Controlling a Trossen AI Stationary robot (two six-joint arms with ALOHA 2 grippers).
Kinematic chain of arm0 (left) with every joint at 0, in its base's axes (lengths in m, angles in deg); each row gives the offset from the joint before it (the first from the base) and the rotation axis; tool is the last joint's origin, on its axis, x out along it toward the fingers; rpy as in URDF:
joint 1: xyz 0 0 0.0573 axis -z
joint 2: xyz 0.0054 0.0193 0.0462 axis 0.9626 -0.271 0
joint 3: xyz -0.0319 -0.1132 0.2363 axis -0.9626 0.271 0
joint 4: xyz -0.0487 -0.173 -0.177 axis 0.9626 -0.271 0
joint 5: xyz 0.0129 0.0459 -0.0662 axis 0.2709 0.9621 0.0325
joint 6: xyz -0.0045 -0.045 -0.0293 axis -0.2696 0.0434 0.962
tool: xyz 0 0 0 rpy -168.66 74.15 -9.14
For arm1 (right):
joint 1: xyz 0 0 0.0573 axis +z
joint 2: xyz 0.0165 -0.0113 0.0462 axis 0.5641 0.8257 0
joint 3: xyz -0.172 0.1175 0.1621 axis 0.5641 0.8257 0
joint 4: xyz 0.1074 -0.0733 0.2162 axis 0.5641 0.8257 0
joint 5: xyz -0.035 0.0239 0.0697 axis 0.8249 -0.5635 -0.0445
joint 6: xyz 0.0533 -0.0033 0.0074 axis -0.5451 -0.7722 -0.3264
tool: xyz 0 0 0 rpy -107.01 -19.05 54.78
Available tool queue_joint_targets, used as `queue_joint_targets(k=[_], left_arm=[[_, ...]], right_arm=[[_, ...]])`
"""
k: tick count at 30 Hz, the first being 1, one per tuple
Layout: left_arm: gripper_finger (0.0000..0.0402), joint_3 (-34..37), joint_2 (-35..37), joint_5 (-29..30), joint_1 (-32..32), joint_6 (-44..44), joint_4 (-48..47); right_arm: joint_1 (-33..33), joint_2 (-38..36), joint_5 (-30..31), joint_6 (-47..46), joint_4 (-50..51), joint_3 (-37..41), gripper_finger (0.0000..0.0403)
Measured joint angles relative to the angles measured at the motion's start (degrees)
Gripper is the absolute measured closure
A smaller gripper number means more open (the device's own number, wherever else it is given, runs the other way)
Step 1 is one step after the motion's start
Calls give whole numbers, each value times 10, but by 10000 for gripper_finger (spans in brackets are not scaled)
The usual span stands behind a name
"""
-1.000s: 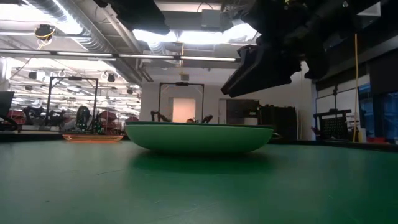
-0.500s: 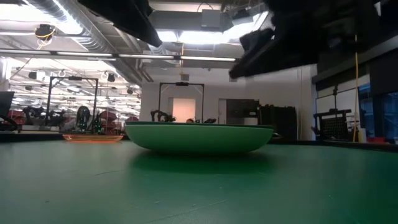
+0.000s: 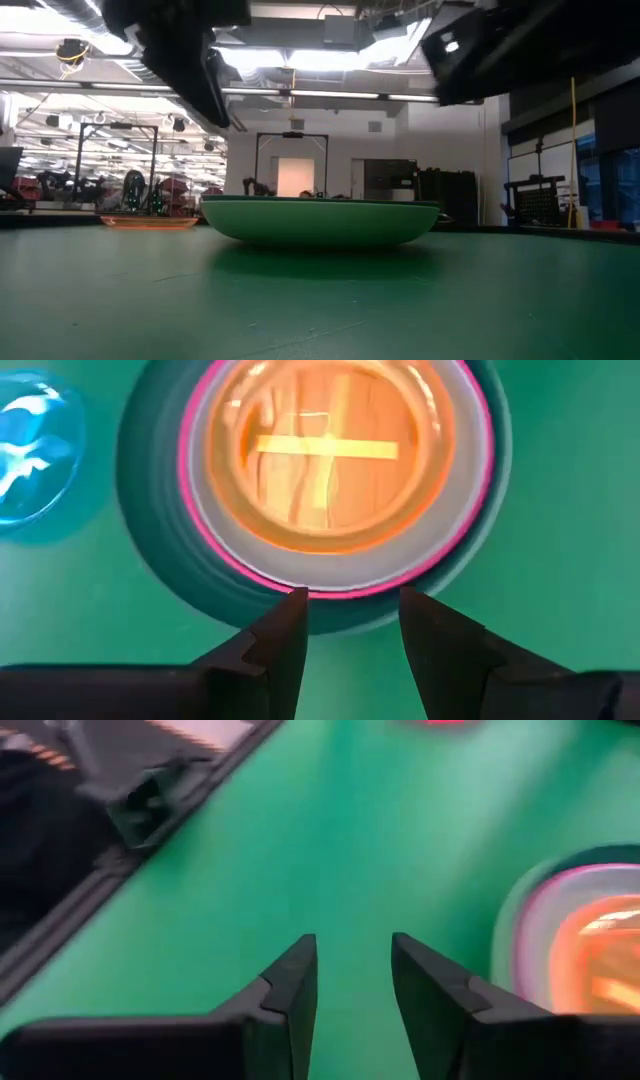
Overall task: Stack plastic plates
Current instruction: Stack the orange transparent plate on top of the orange transparent plate
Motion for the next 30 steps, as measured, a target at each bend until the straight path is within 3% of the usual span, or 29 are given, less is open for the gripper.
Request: queue_joint_targets(k=[3, 7, 15, 20, 26, 30], left_arm=[[250, 1, 2, -14, -19, -20, -23], [250, 1, 11, -48, -49, -39, -22], [250, 84, 107, -54, -123, -42, -21], [250, 139, 175, 11, -204, -10, -18], [250, 173, 174, 9, -291, 79, -17], [250, 187, 148, -19, -324, 71, -19]], right_arm=[[17, 0, -53, -1, -23, 0, 281], [36, -1, -62, 13, -29, 0, 281], [35, -34, -4, 21, -67, 45, 282], [35, -42, 16, 16, -98, 51, 282], [35, -42, 34, 16, -104, 51, 282], [35, -42, 42, 19, -103, 51, 282]])
